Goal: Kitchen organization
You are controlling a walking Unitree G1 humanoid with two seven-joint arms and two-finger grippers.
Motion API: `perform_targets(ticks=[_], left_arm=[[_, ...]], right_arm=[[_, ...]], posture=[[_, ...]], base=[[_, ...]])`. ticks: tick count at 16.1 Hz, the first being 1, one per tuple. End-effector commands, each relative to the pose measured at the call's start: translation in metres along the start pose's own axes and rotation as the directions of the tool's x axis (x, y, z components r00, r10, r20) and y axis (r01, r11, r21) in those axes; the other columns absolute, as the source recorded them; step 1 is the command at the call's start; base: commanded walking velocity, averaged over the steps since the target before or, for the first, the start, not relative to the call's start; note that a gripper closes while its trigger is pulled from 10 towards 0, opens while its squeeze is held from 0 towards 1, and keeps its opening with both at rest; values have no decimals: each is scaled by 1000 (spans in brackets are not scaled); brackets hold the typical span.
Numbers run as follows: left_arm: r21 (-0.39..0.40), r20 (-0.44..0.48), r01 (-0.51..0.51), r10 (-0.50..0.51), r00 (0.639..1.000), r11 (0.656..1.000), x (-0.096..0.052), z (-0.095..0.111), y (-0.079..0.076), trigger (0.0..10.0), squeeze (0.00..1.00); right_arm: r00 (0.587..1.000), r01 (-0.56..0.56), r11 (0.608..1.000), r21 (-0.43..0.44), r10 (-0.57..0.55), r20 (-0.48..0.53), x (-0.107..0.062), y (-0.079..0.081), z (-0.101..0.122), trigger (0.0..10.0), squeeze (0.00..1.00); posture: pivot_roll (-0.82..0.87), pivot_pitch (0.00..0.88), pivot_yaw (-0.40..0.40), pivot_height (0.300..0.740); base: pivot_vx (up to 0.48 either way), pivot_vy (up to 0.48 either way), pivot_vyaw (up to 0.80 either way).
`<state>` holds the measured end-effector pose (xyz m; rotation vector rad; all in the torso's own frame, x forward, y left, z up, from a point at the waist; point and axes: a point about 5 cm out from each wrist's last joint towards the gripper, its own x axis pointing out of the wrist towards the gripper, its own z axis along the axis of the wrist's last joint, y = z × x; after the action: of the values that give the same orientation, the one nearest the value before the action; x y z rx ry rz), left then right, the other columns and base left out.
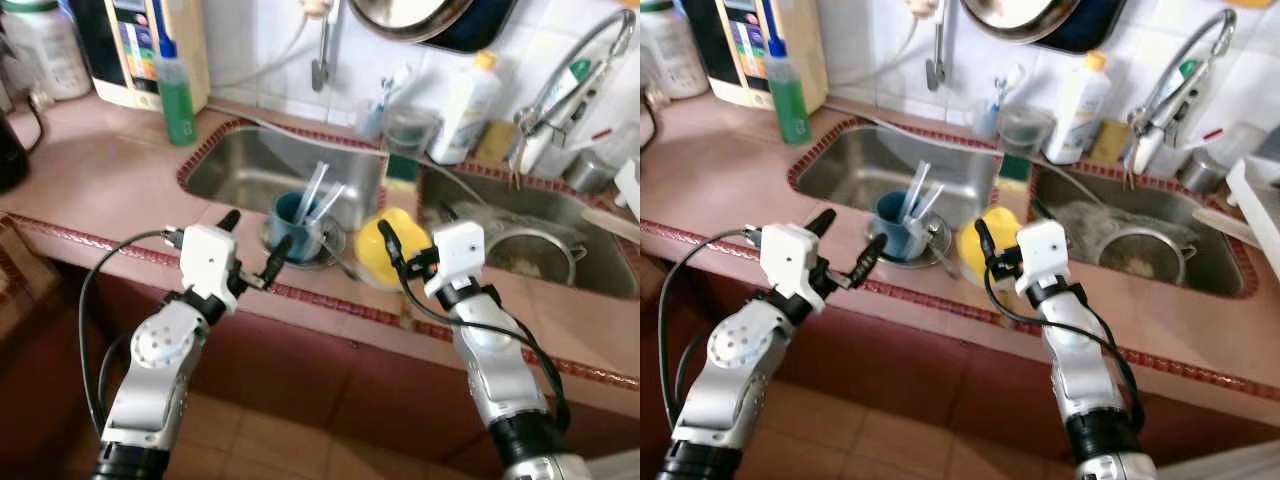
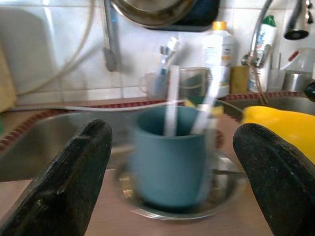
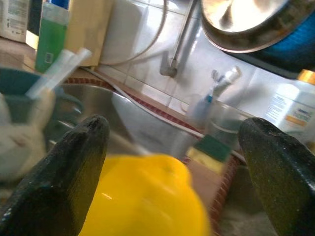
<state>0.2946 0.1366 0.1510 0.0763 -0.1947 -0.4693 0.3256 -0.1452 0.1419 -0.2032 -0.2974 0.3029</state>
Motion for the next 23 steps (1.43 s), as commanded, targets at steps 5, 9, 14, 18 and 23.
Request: perform_targets(ticks=[5, 9, 14, 18, 23], left_arm=[[15, -111, 23, -21, 994, 1000, 17, -3, -9, 10000, 0], [47, -150, -3, 10, 989, 999, 37, 10, -6, 10000, 0], [130, -143, 32, -14, 990, 991, 67, 27, -12, 10000, 0], [170, -191, 45, -12, 982, 985, 79, 24, -16, 10000, 0], [254, -227, 7, 52, 973, 967, 95, 20, -19, 10000, 0]], right_arm=[[1000, 8, 1000, -15, -8, -6, -5, -8, -1, 10000, 0], [1000, 7, 1000, -7, -7, -9, -5, -4, -2, 10000, 0], [1000, 19, 1000, 10, -19, 2, -3, -3, 2, 10000, 0], [999, 32, 999, 21, -32, 7, -5, -2, 3, 10000, 0], [996, -88, 990, 109, 90, -7, -13, 11, 3, 10000, 0]], posture=[[10, 0, -87, 740], [9, 0, -88, 740], [-4, 0, -79, 740], [-22, 0, -68, 740], [-39, 0, -53, 740]], base=[[0, 0, 0], [0, 0, 0], [0, 0, 0], [0, 0, 0], [0, 0, 0]])
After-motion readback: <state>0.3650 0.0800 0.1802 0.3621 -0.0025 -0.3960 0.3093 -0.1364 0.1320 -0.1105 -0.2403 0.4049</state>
